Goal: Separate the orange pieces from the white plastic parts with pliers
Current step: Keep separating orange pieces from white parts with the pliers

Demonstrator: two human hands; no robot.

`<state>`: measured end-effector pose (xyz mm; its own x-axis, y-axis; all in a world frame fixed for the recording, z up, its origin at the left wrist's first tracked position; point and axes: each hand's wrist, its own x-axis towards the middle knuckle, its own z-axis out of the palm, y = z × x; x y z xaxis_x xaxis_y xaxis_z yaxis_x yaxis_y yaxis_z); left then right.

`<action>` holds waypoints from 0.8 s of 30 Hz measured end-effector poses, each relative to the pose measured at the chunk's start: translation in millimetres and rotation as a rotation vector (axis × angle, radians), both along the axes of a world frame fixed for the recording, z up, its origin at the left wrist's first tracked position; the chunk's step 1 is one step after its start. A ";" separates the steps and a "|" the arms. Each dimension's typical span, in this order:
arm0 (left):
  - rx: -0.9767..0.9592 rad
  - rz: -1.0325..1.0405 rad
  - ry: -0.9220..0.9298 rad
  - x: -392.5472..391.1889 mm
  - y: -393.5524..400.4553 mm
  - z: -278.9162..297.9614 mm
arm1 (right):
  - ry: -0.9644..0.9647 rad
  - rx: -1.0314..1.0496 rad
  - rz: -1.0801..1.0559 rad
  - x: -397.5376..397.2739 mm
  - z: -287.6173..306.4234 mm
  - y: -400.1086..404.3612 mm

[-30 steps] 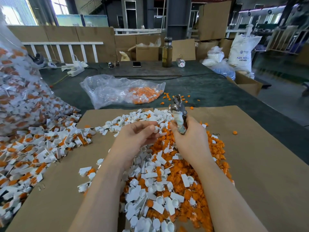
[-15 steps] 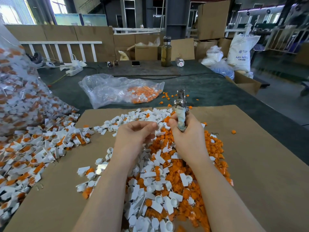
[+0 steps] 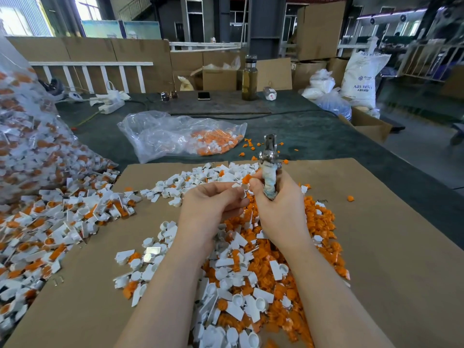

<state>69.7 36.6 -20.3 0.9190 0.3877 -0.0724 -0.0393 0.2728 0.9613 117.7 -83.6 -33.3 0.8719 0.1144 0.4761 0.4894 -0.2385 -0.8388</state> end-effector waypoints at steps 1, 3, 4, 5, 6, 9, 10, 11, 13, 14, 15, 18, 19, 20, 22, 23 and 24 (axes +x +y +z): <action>-0.011 0.001 -0.007 0.3 -0.1 -0.2 | -0.018 -0.020 -0.016 -0.1 -0.7 0.6; -0.031 0.007 -0.018 0.6 0.0 -0.6 | -0.061 -0.063 -0.052 -0.8 -1.5 1.7; -0.037 0.010 -0.022 0.5 -0.1 -0.6 | -0.077 -0.082 -0.066 -1.0 -1.9 1.9; -0.040 0.015 -0.028 0.3 -0.1 -0.5 | -0.086 -0.097 -0.074 -1.2 -2.2 2.3; -0.043 0.022 -0.037 0.0 -0.1 -0.5 | -0.088 -0.108 -0.077 -1.2 -2.6 2.7; -0.051 0.047 -0.074 -1.3 0.0 0.7 | -0.079 -0.125 -0.081 -0.8 -3.6 3.1; -0.052 0.051 -0.085 -1.9 -0.2 1.3 | -0.079 -0.130 -0.085 -0.8 -3.8 2.9; -0.051 0.052 -0.095 -2.3 -0.6 1.7 | -0.082 -0.137 -0.091 -0.9 -4.0 2.7; -0.028 0.062 -0.107 -2.7 -1.4 2.3 | -0.090 -0.146 -0.102 -1.3 -4.2 2.5; -0.005 0.070 -0.109 -2.6 -2.0 2.5 | -0.096 -0.150 -0.107 -1.6 -4.3 2.4; 0.025 0.080 -0.110 -2.2 -2.6 2.5 | -0.102 -0.157 -0.112 -1.7 -4.5 2.4; 0.116 0.110 -0.118 -0.7 -4.1 2.0 | -0.115 -0.169 -0.120 -1.5 -4.4 2.7; 0.138 0.119 -0.121 -0.4 -4.4 1.4 | -0.118 -0.163 -0.122 -1.4 -4.4 2.5; 0.157 0.126 -0.126 -0.3 -4.6 1.0 | -0.124 -0.157 -0.124 -1.5 -4.3 2.5; 0.194 0.137 -0.136 -0.4 -4.9 0.1 | -0.139 -0.153 -0.133 -2.1 -4.1 2.5; 0.211 0.143 -0.139 -0.3 -5.2 -0.2 | -0.145 -0.154 -0.137 -2.2 -3.9 2.5; 0.225 0.151 -0.140 -0.3 -5.6 -0.4 | -0.151 -0.154 -0.142 -2.3 -3.7 2.3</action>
<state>69.5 31.1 -20.7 0.8449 0.5123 0.1540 -0.1993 0.0343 0.9793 115.3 -81.3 -37.0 0.8047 0.0770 0.5887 0.5587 -0.4334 -0.7071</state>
